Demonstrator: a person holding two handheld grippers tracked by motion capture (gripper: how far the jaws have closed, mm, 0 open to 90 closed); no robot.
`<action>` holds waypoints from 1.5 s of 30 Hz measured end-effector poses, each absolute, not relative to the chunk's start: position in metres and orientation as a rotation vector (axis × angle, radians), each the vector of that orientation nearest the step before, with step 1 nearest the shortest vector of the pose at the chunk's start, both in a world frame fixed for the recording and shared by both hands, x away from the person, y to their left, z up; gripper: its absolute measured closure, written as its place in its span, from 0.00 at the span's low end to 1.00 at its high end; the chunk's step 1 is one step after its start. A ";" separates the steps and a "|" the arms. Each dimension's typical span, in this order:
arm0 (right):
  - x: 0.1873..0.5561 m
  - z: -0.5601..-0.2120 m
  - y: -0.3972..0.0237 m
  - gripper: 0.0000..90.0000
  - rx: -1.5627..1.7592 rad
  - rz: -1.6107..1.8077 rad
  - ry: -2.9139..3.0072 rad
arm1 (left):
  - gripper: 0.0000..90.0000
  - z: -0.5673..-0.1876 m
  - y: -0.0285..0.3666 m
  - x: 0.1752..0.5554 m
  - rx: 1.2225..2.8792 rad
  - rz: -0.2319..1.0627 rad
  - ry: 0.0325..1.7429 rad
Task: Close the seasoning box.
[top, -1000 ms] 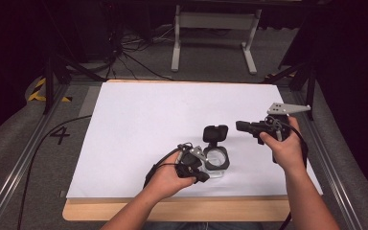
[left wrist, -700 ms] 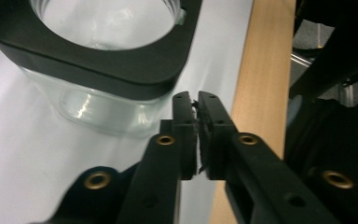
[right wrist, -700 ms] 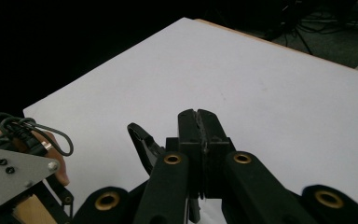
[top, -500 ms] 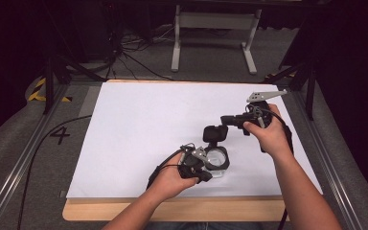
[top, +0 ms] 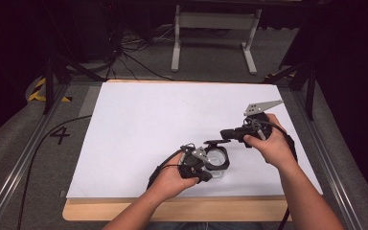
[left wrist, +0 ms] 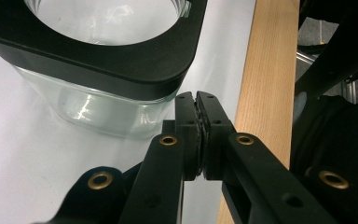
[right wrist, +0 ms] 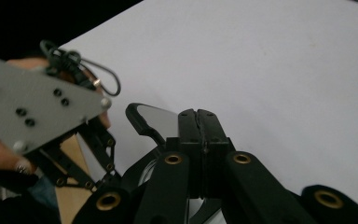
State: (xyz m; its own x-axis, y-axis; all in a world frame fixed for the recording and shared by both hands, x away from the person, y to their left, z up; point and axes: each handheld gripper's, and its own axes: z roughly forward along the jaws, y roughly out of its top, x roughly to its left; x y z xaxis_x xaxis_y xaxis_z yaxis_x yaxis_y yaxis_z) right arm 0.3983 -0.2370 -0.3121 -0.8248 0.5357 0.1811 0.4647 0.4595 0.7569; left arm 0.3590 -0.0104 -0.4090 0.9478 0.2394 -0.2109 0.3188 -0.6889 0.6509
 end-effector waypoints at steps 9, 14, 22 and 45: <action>0.379 -0.337 -0.234 1.00 0.902 1.223 2.713 | 0.99 -0.409 -0.010 0.359 2.359 -0.112 0.414; 0.376 -0.347 -0.231 1.00 0.899 1.173 2.740 | 0.97 -0.409 -0.010 0.359 2.369 -0.112 0.415; 0.375 -0.349 -0.230 1.00 0.878 1.164 2.711 | 0.95 -0.399 -0.002 0.356 2.358 -0.114 0.398; 0.400 -0.339 -0.336 0.66 1.166 1.221 2.227 | 0.81 -0.371 0.124 0.389 2.102 0.161 0.811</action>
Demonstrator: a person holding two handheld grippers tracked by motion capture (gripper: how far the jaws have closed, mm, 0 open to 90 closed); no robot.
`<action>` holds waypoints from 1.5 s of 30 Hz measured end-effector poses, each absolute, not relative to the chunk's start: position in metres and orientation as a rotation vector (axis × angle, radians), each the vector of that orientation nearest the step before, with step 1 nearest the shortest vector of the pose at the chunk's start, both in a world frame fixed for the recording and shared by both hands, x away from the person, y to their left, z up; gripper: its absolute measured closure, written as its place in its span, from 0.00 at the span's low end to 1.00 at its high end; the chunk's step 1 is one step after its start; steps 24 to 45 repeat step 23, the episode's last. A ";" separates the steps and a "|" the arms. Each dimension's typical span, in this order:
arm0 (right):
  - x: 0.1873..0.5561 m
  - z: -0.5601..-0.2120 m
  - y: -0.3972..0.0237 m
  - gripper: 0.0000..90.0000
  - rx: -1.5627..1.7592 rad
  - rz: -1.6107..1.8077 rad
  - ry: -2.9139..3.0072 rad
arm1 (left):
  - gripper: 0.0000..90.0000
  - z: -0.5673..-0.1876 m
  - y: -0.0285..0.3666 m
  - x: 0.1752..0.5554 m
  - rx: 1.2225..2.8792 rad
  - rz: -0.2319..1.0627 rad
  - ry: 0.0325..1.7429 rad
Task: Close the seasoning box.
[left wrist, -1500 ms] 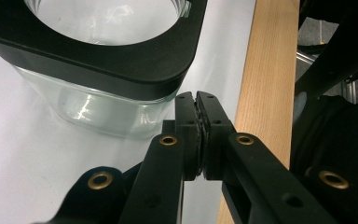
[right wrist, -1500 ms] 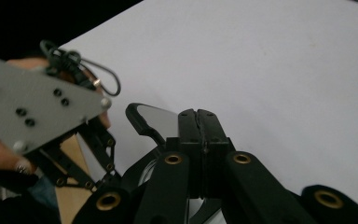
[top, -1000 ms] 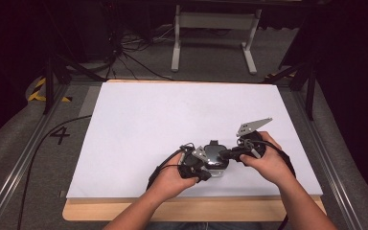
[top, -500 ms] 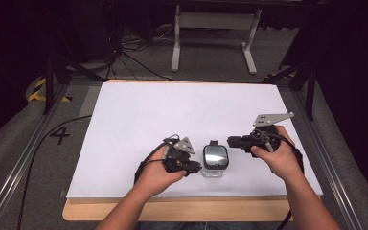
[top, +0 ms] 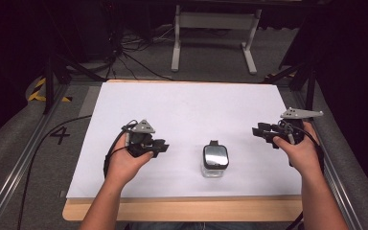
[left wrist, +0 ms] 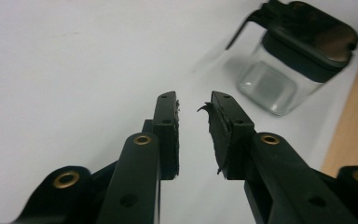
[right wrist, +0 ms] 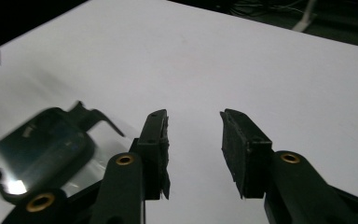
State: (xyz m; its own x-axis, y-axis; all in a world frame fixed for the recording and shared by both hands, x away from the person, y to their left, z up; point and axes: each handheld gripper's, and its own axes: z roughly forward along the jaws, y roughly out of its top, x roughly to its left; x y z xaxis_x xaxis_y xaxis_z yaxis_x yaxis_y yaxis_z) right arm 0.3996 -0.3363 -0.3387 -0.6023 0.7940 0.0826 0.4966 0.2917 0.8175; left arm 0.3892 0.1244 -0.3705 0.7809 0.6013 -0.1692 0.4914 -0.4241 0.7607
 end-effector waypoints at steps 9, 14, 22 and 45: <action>0.416 -0.372 -0.362 0.58 1.234 1.187 2.208 | 0.79 -0.404 0.157 0.417 2.056 0.188 0.956; 0.427 -0.398 -0.373 0.56 1.286 1.069 2.213 | 0.74 -0.423 0.165 0.426 2.056 0.193 1.000; 0.435 -0.421 -0.379 0.52 1.319 1.004 2.184 | 0.57 -0.434 0.168 0.431 2.037 0.237 1.013; 0.435 -0.422 -0.379 0.52 1.325 1.018 2.173 | 0.55 -0.433 0.167 0.431 2.027 0.240 1.013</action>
